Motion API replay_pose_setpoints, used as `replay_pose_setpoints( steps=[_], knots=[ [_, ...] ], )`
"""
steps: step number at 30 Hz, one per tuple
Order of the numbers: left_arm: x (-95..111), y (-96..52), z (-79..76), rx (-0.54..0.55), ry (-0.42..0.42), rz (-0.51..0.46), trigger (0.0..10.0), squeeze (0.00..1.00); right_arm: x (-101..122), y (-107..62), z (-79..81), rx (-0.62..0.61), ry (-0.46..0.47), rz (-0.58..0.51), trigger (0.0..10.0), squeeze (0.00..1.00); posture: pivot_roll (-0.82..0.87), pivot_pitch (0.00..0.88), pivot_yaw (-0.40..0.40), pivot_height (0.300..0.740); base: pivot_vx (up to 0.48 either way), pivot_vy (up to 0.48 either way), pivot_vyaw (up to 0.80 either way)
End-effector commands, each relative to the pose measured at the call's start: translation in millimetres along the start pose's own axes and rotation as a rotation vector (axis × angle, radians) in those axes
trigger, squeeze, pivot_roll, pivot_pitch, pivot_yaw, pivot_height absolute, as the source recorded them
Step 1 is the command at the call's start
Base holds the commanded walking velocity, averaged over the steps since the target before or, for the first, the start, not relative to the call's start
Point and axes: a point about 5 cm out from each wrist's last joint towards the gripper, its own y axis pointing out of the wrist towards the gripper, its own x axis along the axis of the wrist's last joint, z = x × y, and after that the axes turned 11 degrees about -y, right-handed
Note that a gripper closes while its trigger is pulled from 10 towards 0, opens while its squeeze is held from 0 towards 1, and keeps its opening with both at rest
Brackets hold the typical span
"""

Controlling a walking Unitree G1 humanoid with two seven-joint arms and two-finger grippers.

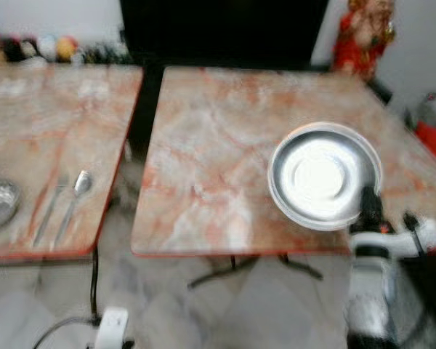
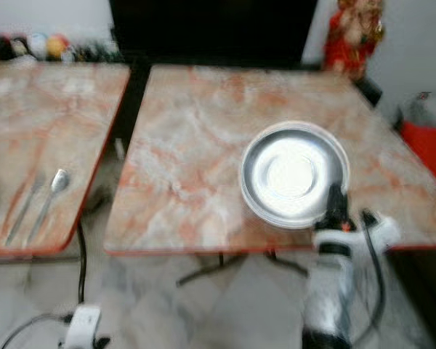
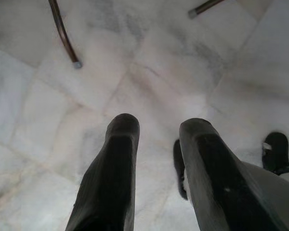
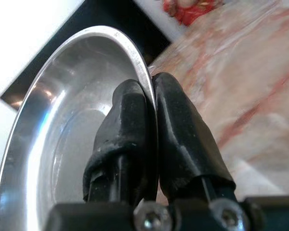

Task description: Setting the table

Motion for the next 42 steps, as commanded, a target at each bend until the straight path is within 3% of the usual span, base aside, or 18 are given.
replay_pose_setpoints(
  steps=[1, 5, 7, 14, 24, 38, 42],
  knots=[
    [-6, -0.6, -2.9, -0.008, -0.007, 0.019, 10.0, 0.00, 12, 1.9, -20.6, -0.121, -0.040, -0.031, 10.0, 0.00, 0.05, 0.000, -0.046, 0.740, 0.000, 0.000, 0.00],
    [-6, -0.6, -2.7, -0.009, -0.008, 0.020, 10.0, 0.00, 23, 11.6, -30.6, -0.212, -0.038, -0.049, 10.0, 0.00, 0.05, 0.000, -0.043, 0.740, 0.000, 0.000, 0.00],
    [-6, -0.6, -2.5, -0.010, -0.008, 0.020, 10.0, 0.00, 21, 16.2, -34.1, -0.253, -0.066, 0.001, 10.0, 0.00, 0.05, 0.000, -0.041, 0.740, 0.000, 0.000, 0.00],
    [-5, -0.7, -1.3, -0.009, -0.007, 0.021, 10.0, 0.00, 15, 38.2, -26.8, -0.306, -0.033, 0.060, 10.0, 0.00, 0.05, 0.000, -0.035, 0.740, 0.000, 0.000, 0.00],
    [-4, -0.6, -0.3, -0.008, -0.005, 0.022, 10.0, 0.00, 4, 53.6, -23.1, -0.369, -0.016, 0.136, 10.0, 0.00, 0.07, 0.000, -0.031, 0.740, 0.000, 0.000, 0.00],
    [-5, -1.1, 2.7, -0.004, -0.008, 0.027, 10.0, 0.00, -7, 63.2, -18.1, -0.417, -0.066, 0.232, 10.0, 0.00, 0.08, 0.000, -0.030, 0.740, 0.000, 0.000, 0.00],
    [-5, -1.0, 2.6, -0.004, -0.011, 0.025, 10.0, 0.00, -8, 63.1, -18.9, -0.427, -0.061, 0.231, 10.0, 0.07, 0.08, 0.000, -0.031, 0.740, 0.000, 0.000, 0.00]
  ],
)
